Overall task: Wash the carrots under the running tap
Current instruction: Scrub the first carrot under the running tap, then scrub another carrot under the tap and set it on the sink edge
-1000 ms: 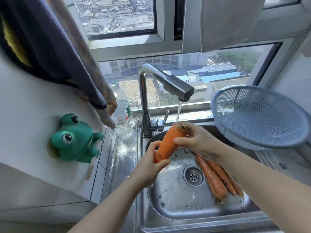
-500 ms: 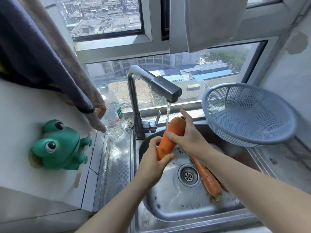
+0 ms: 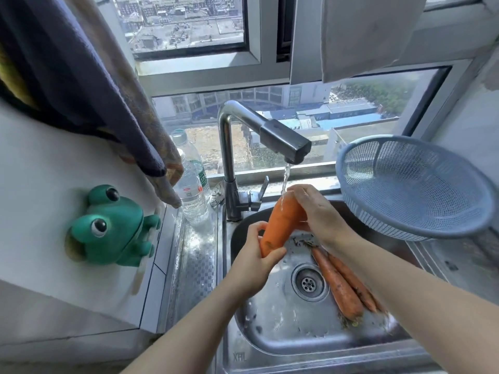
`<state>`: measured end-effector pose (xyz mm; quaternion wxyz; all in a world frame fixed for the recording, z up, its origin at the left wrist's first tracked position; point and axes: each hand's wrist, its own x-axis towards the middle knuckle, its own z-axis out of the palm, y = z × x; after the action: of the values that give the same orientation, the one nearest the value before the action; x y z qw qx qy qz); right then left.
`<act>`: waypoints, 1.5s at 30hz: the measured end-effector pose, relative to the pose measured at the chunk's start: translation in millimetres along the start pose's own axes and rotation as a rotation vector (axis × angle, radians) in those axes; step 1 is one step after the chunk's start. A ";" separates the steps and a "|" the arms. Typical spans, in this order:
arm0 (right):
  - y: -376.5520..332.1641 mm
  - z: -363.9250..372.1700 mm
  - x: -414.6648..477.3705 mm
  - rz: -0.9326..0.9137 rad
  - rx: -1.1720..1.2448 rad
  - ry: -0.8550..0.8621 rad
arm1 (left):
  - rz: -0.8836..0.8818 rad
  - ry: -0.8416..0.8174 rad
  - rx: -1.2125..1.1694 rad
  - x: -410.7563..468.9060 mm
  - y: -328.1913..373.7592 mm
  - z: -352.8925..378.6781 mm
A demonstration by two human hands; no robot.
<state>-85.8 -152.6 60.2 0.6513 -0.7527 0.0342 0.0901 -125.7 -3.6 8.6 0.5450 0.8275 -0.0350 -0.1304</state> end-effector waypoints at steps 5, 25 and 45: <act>-14.1 -38.0 -5.4 -0.041 -0.528 -0.124 | 0.003 -0.086 -0.039 12.8 0.0 1.1; 41.1 -61.1 -40.5 -0.111 -0.981 0.040 | -0.400 -0.546 0.470 17.0 -20.7 26.3; 20.1 90.1 -39.0 -0.156 -0.586 -0.393 | -0.228 0.329 0.134 -51.1 -49.7 -58.5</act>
<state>-135.6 -69.3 35.4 0.4069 -0.8761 -0.1764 0.1892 -164.2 78.9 -5.8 0.4690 0.8706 0.1396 -0.0519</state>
